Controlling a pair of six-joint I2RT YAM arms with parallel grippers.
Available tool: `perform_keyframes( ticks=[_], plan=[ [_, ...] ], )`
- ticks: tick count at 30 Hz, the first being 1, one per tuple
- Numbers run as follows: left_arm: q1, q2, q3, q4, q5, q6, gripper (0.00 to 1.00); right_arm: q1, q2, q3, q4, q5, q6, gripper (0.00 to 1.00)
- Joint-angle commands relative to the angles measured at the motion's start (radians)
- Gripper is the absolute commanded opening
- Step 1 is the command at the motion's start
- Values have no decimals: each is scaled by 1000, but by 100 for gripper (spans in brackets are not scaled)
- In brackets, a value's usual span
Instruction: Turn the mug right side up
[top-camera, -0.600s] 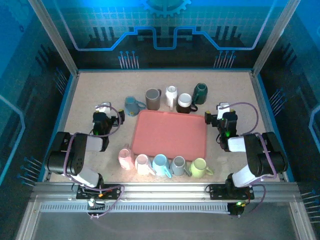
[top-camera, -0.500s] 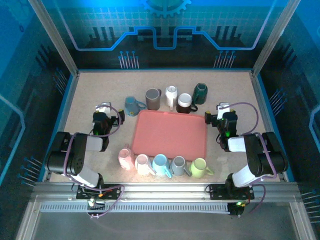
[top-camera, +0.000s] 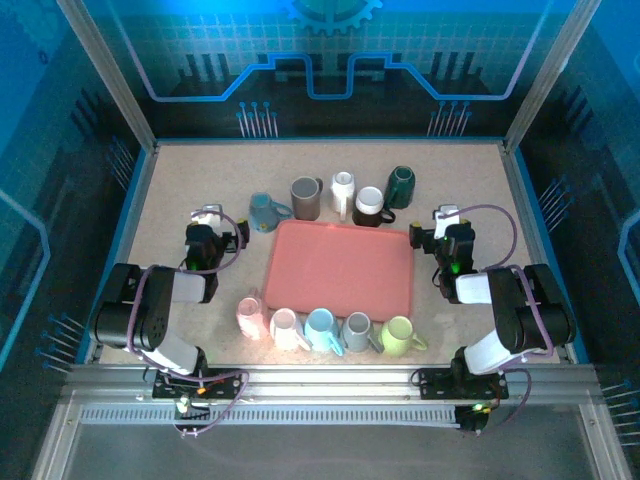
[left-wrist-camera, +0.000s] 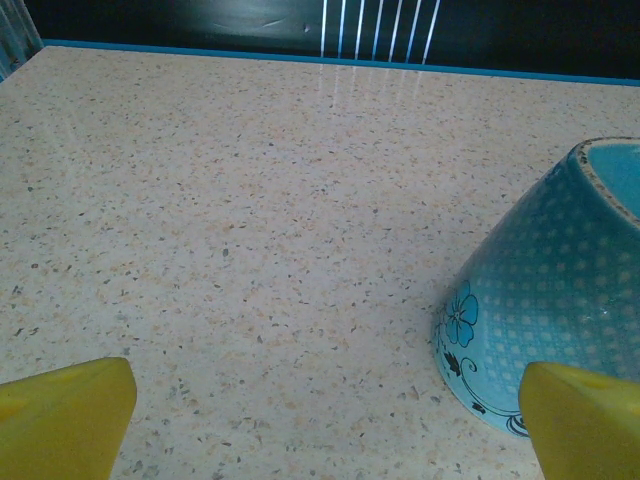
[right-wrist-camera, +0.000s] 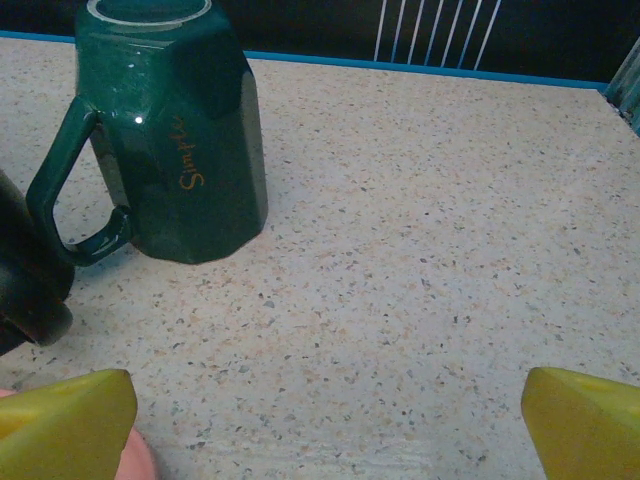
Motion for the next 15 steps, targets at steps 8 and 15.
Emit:
perform_keyframes(
  ticks=[8, 15],
  plan=[
    [-3, -5, 0, 10, -5, 11, 99, -10, -7, 12, 11, -65, -17, 100],
    [-3, -34, 4, -15, -2, 13, 99, -10, -7, 17, 2, -104, -27, 100]
  ],
)
